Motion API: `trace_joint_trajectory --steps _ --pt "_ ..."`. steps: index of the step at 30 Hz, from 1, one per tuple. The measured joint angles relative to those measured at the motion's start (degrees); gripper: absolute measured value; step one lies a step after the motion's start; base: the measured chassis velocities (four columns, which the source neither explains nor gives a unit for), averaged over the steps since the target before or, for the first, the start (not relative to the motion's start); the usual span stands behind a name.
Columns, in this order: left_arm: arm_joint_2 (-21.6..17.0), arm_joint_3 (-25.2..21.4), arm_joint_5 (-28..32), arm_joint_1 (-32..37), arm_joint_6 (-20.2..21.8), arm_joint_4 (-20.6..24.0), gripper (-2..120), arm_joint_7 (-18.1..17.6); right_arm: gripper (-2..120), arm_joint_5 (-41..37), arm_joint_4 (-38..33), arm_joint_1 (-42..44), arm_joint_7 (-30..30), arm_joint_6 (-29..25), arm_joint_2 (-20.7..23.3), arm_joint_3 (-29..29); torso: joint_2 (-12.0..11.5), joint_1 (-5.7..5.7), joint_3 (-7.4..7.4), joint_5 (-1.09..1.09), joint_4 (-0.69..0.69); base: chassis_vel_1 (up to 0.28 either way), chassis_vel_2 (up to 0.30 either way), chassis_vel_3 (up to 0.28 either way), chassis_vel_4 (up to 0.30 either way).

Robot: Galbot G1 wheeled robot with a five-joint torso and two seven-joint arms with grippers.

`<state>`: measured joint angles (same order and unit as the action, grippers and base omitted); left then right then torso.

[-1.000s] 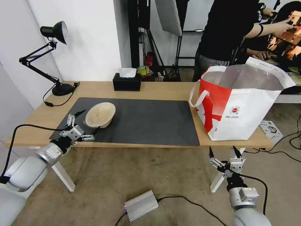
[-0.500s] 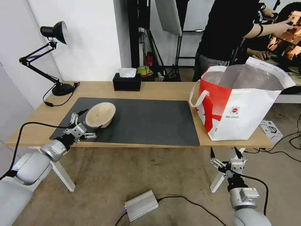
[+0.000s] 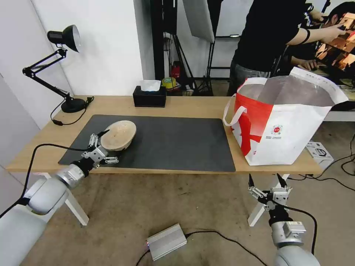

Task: Pick up the trash from the table and place it into the takeout bag.

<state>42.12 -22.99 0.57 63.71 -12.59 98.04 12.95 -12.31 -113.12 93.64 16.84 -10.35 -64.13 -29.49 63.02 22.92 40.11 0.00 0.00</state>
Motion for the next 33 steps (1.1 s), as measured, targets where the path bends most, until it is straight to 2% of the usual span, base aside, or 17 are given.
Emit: trace_joint_trajectory --steps 5,16,23,33 --pt "0.3 1.2 -0.3 -0.7 -0.1 -1.0 100 0.0 100 0.0 0.1 -0.1 0.0 0.0 -0.1 0.0 0.0 0.00 0.00 0.00 0.00 0.000 0.000 0.000 0.000" --pt "1.1 4.4 -1.2 -3.9 -1.4 -6.0 100 0.5 100 0.0 0.1 -0.1 0.0 0.0 -0.5 -0.1 0.0 0.00 0.00 0.00 0.00 0.000 0.000 0.000 0.000" --pt "1.2 4.1 -2.3 -4.7 -2.7 -8.5 100 0.6 100 0.1 0.2 -0.3 0.0 0.0 -0.6 0.1 0.0 0.00 0.00 0.00 0.00 0.000 0.000 0.000 0.000" --pt "0.6 3.6 -2.2 -5.7 -2.9 -9.6 100 0.7 99 0.3 0.2 -0.3 -0.1 0.0 -0.7 0.4 0.0 -0.01 0.00 0.00 0.00 0.000 0.000 0.000 0.000"
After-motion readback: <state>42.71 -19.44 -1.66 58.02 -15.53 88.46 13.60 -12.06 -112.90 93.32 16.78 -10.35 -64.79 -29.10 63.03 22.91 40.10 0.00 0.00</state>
